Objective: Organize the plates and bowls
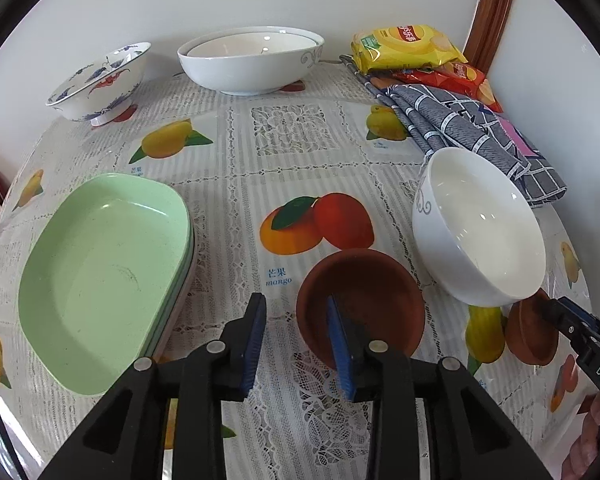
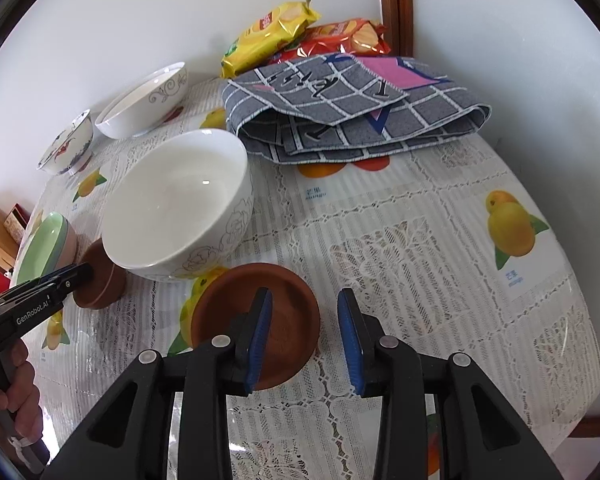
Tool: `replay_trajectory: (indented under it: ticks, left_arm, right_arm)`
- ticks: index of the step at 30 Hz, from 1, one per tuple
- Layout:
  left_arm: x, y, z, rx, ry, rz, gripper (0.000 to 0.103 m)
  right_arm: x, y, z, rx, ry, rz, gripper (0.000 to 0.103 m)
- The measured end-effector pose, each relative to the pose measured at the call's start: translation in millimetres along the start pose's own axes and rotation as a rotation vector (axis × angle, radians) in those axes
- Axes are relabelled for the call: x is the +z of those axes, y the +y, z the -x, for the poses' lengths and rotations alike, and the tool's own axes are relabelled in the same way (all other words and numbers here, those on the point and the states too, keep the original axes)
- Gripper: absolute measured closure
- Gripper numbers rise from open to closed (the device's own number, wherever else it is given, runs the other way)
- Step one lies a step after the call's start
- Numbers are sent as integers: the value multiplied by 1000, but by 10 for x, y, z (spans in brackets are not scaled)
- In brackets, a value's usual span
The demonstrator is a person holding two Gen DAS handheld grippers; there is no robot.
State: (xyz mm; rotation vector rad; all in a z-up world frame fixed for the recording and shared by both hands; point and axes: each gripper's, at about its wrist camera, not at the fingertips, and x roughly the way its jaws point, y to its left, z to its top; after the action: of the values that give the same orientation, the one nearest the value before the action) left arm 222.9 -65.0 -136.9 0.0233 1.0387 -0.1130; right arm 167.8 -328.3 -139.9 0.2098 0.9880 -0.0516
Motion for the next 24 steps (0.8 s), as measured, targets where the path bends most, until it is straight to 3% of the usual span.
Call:
replay_trajectory:
  ticks: [5,8,14,24]
  left_arm:
    - [-13,85,229,-4,-48,23,66]
    - [-20,149,397,14,-88,34,59]
    - [-47,250,666,32,-136,49,58]
    - [-106,246,552,-12,-98,78,57]
  right_arm:
    - [21,29,192,-9,-42,-5,68]
    - [43,97,362,-26,-84,8,62]
    - [50,305,663,-8,-150,47,55]
    - [-45,195,597,-31,-112,20,53]
